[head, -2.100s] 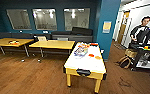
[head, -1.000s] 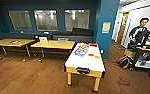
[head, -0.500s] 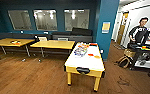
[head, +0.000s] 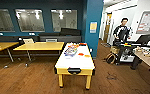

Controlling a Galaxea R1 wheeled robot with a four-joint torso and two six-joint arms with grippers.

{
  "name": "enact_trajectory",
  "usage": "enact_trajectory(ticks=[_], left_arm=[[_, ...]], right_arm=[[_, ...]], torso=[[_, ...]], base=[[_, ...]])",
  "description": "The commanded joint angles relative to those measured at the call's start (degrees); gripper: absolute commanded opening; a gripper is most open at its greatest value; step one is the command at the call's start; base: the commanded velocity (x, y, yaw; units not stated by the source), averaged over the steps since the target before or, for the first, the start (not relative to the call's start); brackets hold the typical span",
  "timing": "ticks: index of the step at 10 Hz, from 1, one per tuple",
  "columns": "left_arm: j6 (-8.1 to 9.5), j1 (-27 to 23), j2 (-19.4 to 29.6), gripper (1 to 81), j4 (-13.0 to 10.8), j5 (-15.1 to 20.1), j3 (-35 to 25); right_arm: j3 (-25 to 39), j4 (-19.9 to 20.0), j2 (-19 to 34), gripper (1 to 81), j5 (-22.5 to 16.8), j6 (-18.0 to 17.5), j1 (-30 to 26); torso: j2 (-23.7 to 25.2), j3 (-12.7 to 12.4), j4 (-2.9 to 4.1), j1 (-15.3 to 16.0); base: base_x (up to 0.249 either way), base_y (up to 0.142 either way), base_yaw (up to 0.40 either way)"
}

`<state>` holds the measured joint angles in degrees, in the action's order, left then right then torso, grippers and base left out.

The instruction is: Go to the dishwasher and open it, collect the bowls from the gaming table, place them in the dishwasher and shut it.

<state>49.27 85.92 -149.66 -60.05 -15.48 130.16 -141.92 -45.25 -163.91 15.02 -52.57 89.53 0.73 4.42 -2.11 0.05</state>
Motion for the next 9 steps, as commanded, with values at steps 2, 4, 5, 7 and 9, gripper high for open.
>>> enact_trajectory(ticks=[2, 4, 5, 7, 9], left_arm=[[-0.23, -1.4, 0.59, 1.0, -0.15, 0.01, 1.24], [-0.15, -1.4, 0.24, 1.0, 0.46, 0.01, 1.24], [-0.14, -1.32, 0.06, 1.0, 0.55, 0.01, 1.33], [0.56, -1.32, -0.46, 1.0, 1.07, 0.02, 1.85], [1.0, -1.32, -1.96, 1.0, 3.44, -0.25, 4.92]], right_arm=[[0.43, -0.63, 0.58, 1.0, -1.22, -0.08, -2.19], [0.43, -0.72, 0.58, 1.0, -1.22, -0.08, -2.11], [0.43, -0.72, 0.58, 1.0, -1.31, 0.01, -2.11], [0.43, -0.72, 0.5, 1.0, -1.4, 0.01, -2.29], [0.43, -1.15, 0.49, 1.0, -1.48, 0.01, -2.2]], torso=[[0.02, 0.0, 0.0, 0.0], [0.0, 0.0, 0.0, 0.0], [0.02, -0.02, 0.0, -0.02], [0.0, 0.0, 0.0, -0.02], [0.02, 0.0, 0.0, -0.02]], base=[[0.0, 0.0, -0.4], [0.0, 0.0, -0.4], [0.0, 0.0, -0.4], [0.0, 0.0, -0.4], [0.0, 0.0, -0.4]])
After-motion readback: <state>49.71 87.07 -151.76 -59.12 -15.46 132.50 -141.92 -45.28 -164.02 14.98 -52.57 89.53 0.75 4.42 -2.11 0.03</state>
